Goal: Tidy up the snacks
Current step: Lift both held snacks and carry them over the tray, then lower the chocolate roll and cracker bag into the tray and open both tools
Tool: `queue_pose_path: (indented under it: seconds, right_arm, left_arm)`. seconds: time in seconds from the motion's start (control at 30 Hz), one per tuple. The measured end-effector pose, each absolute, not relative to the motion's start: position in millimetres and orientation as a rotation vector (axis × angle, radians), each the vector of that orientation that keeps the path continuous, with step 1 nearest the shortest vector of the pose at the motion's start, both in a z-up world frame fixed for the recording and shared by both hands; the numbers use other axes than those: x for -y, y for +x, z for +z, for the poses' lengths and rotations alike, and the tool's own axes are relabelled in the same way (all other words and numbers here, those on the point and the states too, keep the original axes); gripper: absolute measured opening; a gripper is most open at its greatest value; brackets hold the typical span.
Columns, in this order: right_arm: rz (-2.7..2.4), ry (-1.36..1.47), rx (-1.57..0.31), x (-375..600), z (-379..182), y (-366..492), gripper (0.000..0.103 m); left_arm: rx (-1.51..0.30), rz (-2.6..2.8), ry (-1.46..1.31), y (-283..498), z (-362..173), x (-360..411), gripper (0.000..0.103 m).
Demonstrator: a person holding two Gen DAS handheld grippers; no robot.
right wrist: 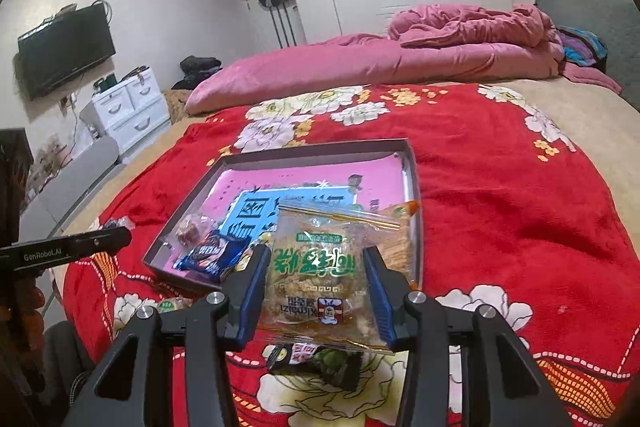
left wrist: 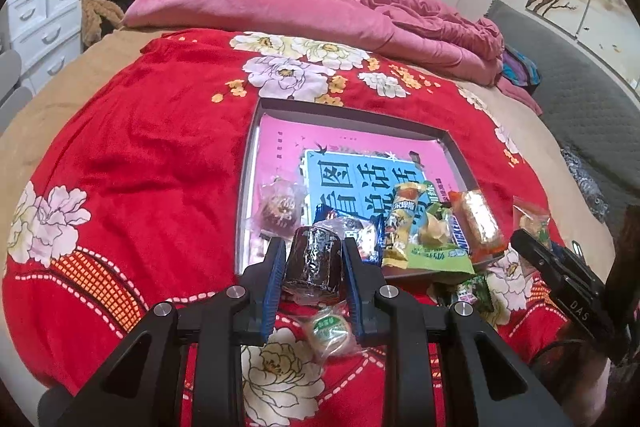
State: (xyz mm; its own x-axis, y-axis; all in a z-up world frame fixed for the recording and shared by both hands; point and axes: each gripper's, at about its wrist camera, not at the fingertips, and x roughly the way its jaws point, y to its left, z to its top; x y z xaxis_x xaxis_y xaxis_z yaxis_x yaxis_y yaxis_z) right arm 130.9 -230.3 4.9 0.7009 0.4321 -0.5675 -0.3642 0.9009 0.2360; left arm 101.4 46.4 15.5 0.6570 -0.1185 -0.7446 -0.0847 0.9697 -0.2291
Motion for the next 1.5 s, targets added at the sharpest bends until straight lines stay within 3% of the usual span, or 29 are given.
queue_pose_path:
  seconds: [1.07, 1.5]
  right_arm:
    - [0.396, 0.122, -0.649, 242.2, 5.7, 150.6, 0.047]
    - [0.416, 0.028, -0.753, 208.9, -33.1, 183.6, 0.047]
  left_arm:
    - [-0.903, 0.002, -0.223, 144.2, -6.4, -29.1, 0.029]
    - [-0.970, 0.043, -0.191, 162.5, -40.8, -30.1, 0.029]
